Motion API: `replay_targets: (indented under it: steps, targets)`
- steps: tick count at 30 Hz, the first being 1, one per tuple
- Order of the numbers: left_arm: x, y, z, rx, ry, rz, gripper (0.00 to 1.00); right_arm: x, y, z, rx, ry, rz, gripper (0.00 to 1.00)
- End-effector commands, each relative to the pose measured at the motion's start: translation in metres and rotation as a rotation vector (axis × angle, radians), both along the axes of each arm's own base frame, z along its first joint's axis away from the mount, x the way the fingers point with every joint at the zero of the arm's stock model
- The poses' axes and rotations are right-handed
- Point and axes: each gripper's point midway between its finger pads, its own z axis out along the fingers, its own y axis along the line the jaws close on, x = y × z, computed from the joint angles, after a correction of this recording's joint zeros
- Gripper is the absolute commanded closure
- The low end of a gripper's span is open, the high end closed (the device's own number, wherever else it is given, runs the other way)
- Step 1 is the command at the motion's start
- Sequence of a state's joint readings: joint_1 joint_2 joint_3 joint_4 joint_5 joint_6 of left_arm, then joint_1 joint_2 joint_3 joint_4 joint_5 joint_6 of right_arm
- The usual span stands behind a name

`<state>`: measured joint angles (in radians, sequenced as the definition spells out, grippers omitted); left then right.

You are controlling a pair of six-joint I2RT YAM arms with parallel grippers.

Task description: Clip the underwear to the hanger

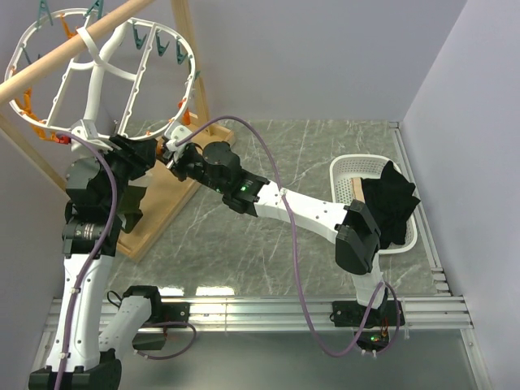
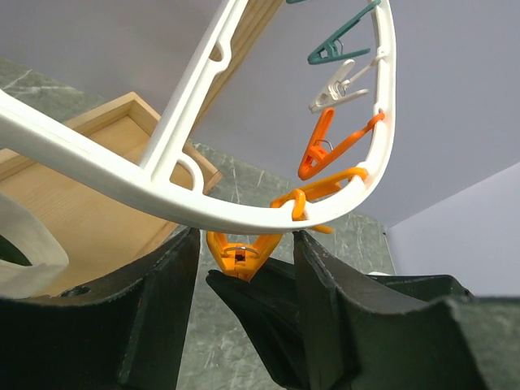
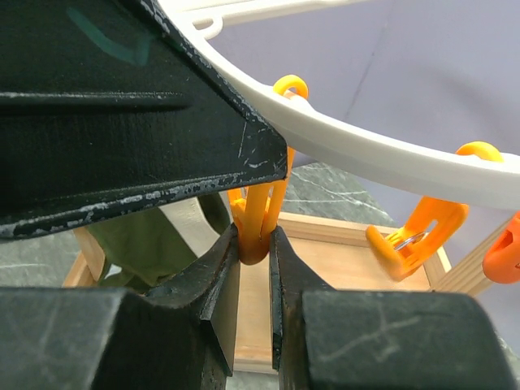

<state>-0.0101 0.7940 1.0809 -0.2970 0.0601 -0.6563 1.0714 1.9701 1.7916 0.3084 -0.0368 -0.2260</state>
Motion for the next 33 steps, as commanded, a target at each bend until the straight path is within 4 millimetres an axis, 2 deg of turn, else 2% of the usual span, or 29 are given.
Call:
replay_targets:
  steps: [1, 8, 14, 17, 20, 21, 23, 24, 27, 32, 33]
  targets:
    - [0.004, 0.01, 0.026, -0.013, -0.085, 0.053, 0.44, -0.014, 0.003, 0.048, 0.094, -0.066, 0.021, 1.0]
    - [0.005, 0.01, 0.022, -0.031, -0.067, 0.057, 0.36, -0.015, 0.005, 0.049, 0.102, -0.057, 0.023, 1.0]
    - [0.007, 0.009, 0.02, -0.034, -0.064, 0.053, 0.37, -0.016, 0.004, 0.053, 0.111, -0.06, 0.031, 1.0]
    - [0.009, 0.009, 0.02, -0.031, -0.067, 0.054, 0.44, -0.017, 0.004, 0.053, 0.116, -0.057, 0.04, 1.0]
    - [0.008, 0.008, 0.021, -0.028, -0.073, 0.045, 0.56, -0.021, 0.004, 0.055, 0.121, -0.058, 0.056, 1.0]
    - [0.008, 0.007, 0.02, -0.028, -0.072, 0.042, 0.65, -0.022, 0.004, 0.053, 0.118, -0.057, 0.061, 1.0]
    - [0.008, 0.006, 0.021, -0.026, -0.075, 0.036, 0.75, -0.024, 0.004, 0.053, 0.119, -0.057, 0.072, 1.0]
    - [0.008, 0.006, 0.021, -0.026, -0.073, 0.036, 0.84, -0.026, 0.005, 0.054, 0.121, -0.057, 0.081, 1.0]
    - [0.007, 0.006, 0.02, -0.02, -0.069, 0.034, 1.0, -0.025, 0.004, 0.052, 0.115, -0.055, 0.087, 1.0]
    - [0.004, 0.005, 0.018, -0.014, -0.068, 0.027, 1.0, -0.021, 0.001, 0.049, 0.109, -0.051, 0.094, 1.0]
    - [0.003, 0.002, 0.018, -0.013, -0.071, 0.012, 0.94, -0.019, 0.001, 0.049, 0.107, -0.051, 0.094, 1.0]
